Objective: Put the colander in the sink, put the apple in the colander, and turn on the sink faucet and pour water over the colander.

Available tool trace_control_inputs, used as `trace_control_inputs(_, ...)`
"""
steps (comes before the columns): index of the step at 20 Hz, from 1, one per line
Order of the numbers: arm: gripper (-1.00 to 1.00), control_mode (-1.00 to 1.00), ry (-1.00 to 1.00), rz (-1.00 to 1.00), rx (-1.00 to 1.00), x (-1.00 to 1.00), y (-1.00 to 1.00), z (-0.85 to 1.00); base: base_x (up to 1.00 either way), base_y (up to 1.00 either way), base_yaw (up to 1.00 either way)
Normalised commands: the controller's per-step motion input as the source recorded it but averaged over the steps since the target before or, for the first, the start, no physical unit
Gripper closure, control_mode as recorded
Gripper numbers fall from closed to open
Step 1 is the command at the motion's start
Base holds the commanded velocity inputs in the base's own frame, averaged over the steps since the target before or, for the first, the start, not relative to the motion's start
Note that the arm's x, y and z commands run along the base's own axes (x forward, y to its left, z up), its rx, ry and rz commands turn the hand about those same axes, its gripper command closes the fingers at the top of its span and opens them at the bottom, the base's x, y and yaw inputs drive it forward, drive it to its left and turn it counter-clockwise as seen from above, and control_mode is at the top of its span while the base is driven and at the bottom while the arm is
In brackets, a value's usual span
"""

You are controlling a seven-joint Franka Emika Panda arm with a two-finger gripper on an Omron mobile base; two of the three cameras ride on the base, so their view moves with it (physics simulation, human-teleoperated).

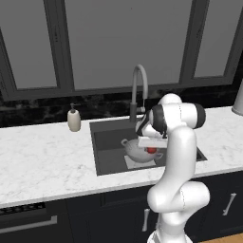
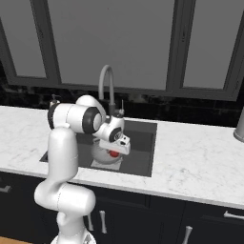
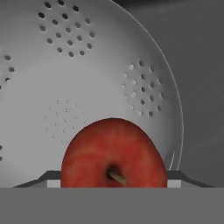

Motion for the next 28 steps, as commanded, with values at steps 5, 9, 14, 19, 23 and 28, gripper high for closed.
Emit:
trace_control_inputs(5, -1.0, -1.0, 0.0, 0.0, 0.0, 0.04, 0.0, -0.02, 0.0, 0.0, 0.0)
trace_control_inputs(9, -1.0, -1.0, 0.0, 0.0, 0.0, 0.0, 0.0, 0.0, 0.0, 0.0, 0.0)
trace_control_inputs(14, -1.0, -1.0, 0.0, 0.0, 0.0, 0.0, 0.0, 0.0, 0.0, 0.0, 0.0)
trace_control_inputs(19, -1.0, -1.0, 0.0, 0.0, 0.0, 0.0, 0.0, 0.0, 0.0, 0.0, 0.0)
trace_control_inputs(23, -1.0, -1.0, 0.0, 0.0, 0.0, 0.0, 0.0, 0.0, 0.0, 0.0, 0.0)
trace_control_inputs(28, -1.0, -1.0, 0.0, 0.0, 0.0, 0.0, 0.0, 0.01, 0.0, 0.0, 0.0)
